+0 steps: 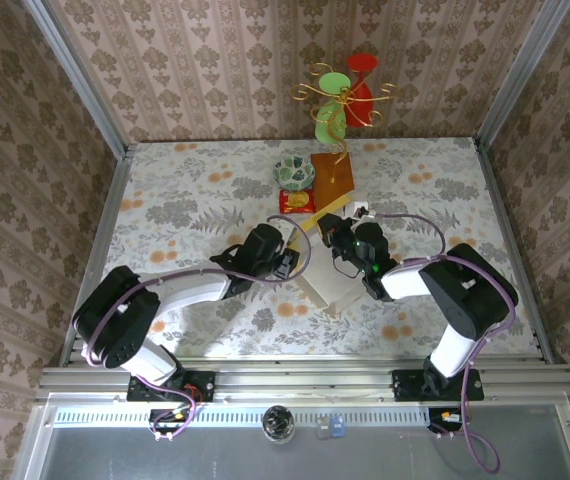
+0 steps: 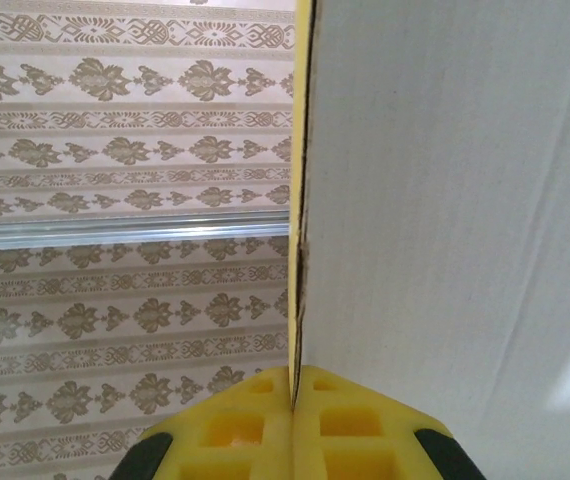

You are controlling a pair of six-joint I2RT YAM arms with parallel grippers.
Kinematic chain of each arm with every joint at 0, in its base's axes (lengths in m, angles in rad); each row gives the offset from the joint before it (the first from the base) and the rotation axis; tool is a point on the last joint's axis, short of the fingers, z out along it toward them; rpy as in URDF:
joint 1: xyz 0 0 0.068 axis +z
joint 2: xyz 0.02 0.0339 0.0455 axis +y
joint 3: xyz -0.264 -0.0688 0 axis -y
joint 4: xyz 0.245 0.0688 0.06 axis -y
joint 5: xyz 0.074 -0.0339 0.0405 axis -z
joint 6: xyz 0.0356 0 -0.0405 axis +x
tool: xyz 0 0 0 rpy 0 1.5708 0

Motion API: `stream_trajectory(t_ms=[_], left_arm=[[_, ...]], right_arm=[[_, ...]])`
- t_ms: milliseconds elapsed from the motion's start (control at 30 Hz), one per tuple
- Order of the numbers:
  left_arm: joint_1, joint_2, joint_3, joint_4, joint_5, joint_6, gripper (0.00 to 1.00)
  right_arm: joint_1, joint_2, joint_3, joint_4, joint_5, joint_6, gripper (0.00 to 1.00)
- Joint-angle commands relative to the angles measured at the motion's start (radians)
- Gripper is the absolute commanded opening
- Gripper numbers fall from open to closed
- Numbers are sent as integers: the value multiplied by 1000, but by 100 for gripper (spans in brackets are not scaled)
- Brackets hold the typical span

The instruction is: Fold the paper box

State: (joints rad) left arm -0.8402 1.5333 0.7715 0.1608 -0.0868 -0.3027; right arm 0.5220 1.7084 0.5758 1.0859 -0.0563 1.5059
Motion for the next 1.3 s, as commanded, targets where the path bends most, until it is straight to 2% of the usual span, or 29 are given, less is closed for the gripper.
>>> stream_trajectory(t_ms=[0, 167, 400, 833, 1067, 1267], left_arm=[[-16, 21, -20, 52, -65, -74, 33], [-26, 33, -24, 70, -92, -132, 32], [-52, 63, -10, 60, -148, -212, 24], [-97, 139, 71, -47, -274, -308, 18], [-115, 186, 110, -100, -306, -340, 17], [-117, 201, 123, -136, -336, -360, 10]], right_arm=[[7, 27, -22, 49, 26, -19, 0], [13, 47, -36, 77, 15, -16, 0], [15, 50, -31, 73, 23, -6, 0], [30, 48, -21, 74, 53, 40, 0], [30, 42, -11, 70, 61, 56, 0], [30, 34, -13, 63, 62, 57, 0]])
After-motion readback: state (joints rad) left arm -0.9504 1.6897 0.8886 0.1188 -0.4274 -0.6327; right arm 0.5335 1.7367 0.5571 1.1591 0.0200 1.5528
